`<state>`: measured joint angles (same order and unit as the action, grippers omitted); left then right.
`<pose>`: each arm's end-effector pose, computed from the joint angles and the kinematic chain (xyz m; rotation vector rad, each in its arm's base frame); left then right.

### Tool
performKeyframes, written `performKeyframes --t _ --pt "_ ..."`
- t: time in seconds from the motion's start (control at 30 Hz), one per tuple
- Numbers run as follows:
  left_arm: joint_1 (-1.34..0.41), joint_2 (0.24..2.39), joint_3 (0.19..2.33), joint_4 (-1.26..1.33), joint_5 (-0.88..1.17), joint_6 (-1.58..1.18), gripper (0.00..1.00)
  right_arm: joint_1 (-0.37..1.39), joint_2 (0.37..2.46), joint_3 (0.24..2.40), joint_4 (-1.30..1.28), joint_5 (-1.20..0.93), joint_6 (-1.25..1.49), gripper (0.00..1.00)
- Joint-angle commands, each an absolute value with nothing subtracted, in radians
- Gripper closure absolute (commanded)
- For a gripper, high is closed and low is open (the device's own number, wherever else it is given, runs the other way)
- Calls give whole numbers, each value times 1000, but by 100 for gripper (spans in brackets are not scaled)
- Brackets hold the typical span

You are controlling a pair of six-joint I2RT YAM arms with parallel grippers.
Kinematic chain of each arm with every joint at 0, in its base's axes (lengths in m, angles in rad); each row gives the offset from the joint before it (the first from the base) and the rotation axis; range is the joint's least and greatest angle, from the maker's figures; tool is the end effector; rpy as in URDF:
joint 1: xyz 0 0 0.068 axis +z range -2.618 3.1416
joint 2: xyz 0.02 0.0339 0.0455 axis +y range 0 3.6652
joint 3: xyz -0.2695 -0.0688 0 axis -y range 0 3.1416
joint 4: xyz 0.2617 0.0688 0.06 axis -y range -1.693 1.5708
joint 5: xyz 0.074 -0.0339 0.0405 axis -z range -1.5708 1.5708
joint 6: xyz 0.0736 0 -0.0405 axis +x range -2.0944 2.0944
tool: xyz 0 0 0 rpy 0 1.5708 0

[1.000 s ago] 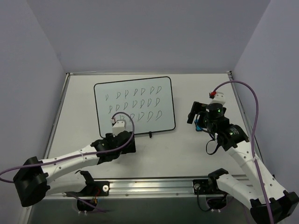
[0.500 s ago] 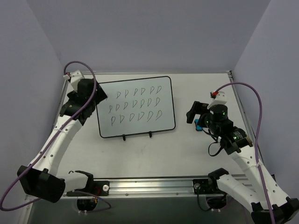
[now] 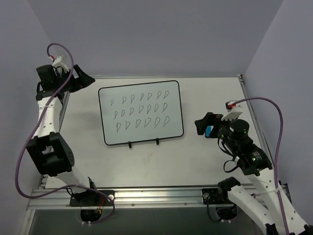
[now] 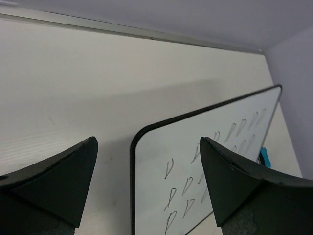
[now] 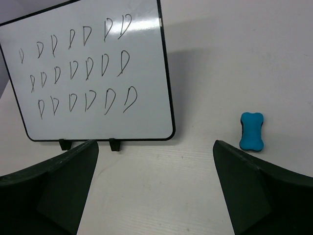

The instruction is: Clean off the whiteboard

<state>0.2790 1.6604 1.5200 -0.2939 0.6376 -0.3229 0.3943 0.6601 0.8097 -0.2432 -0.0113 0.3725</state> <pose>0.4278 0.0770 0.3487 -0.1838 1.9652 -0.6644 0.1879 0.0791 0.3633 -0.0272 1.6981 0.5873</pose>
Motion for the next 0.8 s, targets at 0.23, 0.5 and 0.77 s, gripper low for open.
performKeyframes --t 0.23,0.5,0.77 --pt "293 1884 1564 39 1074 -347 6 426 644 836 -222 -153 305 0" --pt "291 1973 1468 340 1285 -458 6 448 637 831 -230 -150 296 1" --pt "295 2046 1356 908 1378 -942 16 454 680 845 -238 -146 285 1"
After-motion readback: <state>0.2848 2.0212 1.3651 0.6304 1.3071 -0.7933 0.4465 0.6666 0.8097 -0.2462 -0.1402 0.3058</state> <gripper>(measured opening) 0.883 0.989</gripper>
